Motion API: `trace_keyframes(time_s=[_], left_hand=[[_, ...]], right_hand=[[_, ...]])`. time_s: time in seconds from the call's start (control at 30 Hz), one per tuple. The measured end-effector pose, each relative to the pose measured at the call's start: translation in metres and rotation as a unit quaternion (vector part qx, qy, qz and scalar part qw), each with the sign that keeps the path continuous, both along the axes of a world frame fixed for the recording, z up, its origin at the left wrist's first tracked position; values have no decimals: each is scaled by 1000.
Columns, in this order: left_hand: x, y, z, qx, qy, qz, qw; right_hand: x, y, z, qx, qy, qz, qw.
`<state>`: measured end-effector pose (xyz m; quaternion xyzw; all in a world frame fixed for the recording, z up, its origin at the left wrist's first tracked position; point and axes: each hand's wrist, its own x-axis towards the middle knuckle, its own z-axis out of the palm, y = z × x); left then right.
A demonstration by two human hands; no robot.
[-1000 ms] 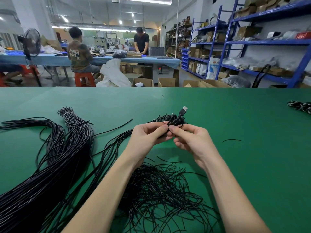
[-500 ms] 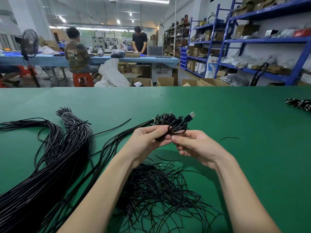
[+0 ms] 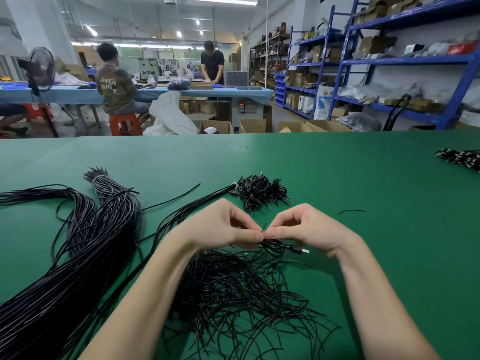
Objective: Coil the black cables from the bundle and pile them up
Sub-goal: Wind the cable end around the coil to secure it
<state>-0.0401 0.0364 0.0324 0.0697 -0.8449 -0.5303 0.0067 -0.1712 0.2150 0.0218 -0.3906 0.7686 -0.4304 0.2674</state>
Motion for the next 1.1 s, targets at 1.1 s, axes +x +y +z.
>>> trace_keyframes(time_s=[1.1], left_hand=[[-24, 13, -15, 399, 100, 212, 887]], right_hand=[[17, -26, 10, -154, 227, -119, 954]])
